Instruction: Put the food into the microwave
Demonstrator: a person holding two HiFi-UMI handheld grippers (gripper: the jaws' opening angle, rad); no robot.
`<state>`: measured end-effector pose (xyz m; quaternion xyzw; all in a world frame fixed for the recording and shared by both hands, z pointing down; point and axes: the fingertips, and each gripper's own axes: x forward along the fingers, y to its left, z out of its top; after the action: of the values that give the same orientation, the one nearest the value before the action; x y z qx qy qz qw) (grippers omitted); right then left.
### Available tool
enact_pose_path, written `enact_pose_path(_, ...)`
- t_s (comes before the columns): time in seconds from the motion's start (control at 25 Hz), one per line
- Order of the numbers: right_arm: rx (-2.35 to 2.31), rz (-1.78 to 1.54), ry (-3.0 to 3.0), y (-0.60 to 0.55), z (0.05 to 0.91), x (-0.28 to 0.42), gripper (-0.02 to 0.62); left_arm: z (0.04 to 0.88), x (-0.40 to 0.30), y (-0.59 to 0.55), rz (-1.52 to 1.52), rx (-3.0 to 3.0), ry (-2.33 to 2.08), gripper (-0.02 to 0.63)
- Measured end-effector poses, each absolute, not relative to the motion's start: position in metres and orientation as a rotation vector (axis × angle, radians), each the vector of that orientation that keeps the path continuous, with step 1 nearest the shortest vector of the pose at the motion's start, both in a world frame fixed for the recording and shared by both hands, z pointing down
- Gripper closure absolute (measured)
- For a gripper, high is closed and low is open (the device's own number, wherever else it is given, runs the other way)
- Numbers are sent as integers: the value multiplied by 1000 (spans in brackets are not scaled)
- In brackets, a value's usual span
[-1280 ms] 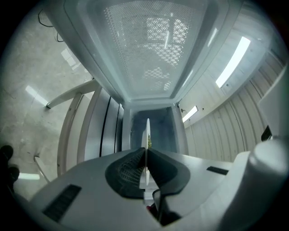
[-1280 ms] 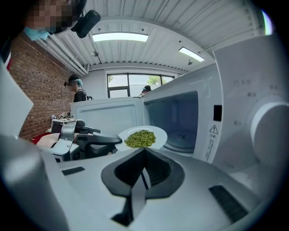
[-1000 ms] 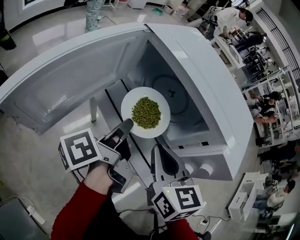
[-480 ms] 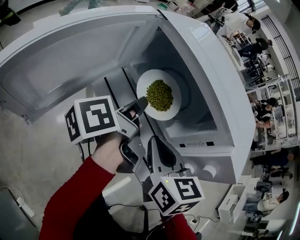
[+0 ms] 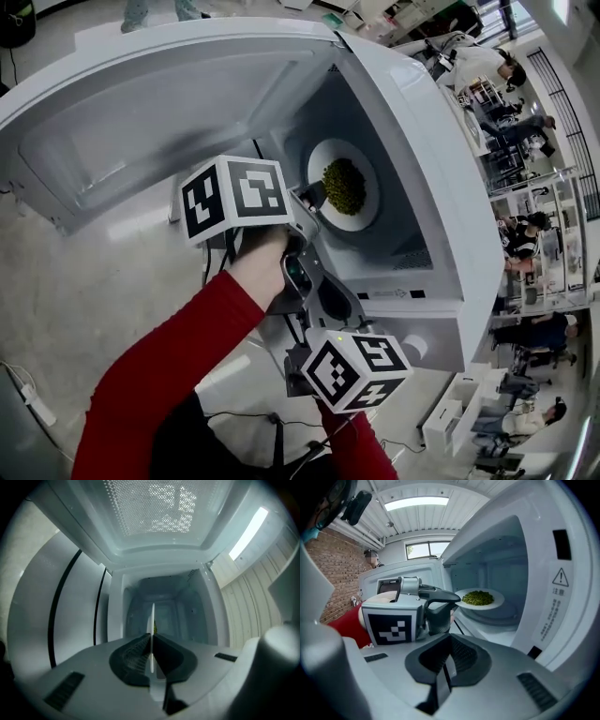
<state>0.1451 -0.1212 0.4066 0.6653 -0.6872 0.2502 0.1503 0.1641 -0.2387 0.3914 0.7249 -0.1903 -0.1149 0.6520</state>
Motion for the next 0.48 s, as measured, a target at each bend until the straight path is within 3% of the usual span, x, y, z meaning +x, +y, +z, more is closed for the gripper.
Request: enact_pose_path(0.48,1882,779,-1941,-133,414,145,581,396,184,-252,-203,1667,-441,582)
